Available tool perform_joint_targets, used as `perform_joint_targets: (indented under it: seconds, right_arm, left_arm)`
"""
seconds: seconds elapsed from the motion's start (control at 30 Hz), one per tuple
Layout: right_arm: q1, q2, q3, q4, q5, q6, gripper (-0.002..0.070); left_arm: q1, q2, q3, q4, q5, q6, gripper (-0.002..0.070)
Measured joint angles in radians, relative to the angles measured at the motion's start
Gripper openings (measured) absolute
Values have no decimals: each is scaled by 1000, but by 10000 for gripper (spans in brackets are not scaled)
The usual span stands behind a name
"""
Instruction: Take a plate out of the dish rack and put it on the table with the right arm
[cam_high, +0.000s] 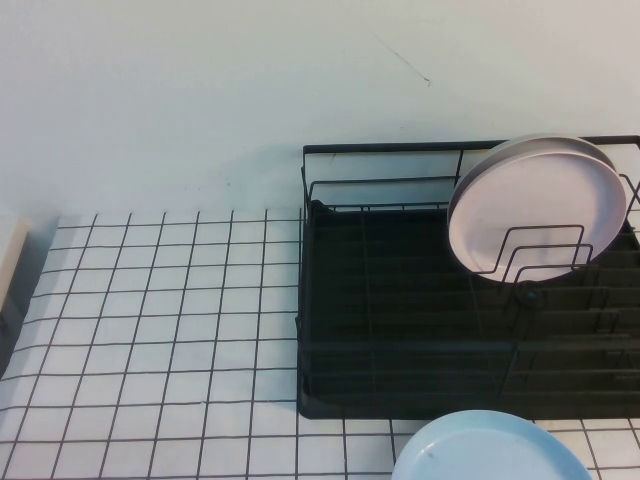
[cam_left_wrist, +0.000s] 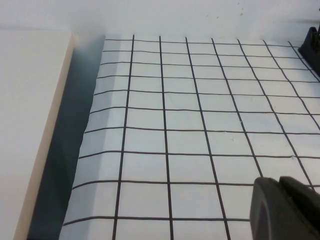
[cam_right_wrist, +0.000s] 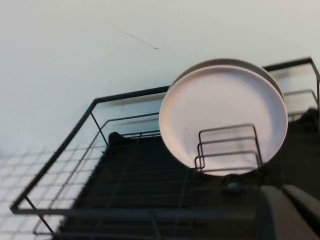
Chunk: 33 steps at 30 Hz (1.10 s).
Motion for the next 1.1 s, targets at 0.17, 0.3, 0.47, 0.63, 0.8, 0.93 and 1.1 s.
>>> perform_joint_targets:
  seconds: [0.17, 0.3, 0.47, 0.63, 0.8, 0.93, 1.1]
  right_arm:
    - [0, 334, -332, -68, 132, -391, -1]
    - [0, 548, -530, -86, 236, -586, 34]
    - [0, 759, -677, -84, 294, -764, 251]
    - [0, 947, -734, -112, 332, -934, 470]
    - [0, 1070, -787, -129, 332, -1032, 515]
    - [0, 1148, -844, -130, 332, -1097, 518]
    - [4, 1246, -923, -130, 302, -1131, 518]
  left_arm:
    - [0, 0, 0, 0, 0, 0, -3]
    - [0, 0, 0, 0, 0, 0, -3]
    - [0, 0, 0, 0, 0, 0, -3]
    - [0, 0, 0, 0, 0, 0, -3]
    - [0, 0, 0, 0, 0, 0, -3]
    - [0, 0, 0, 0, 0, 0, -3]
    - [0, 0, 0, 0, 0, 0, -3]
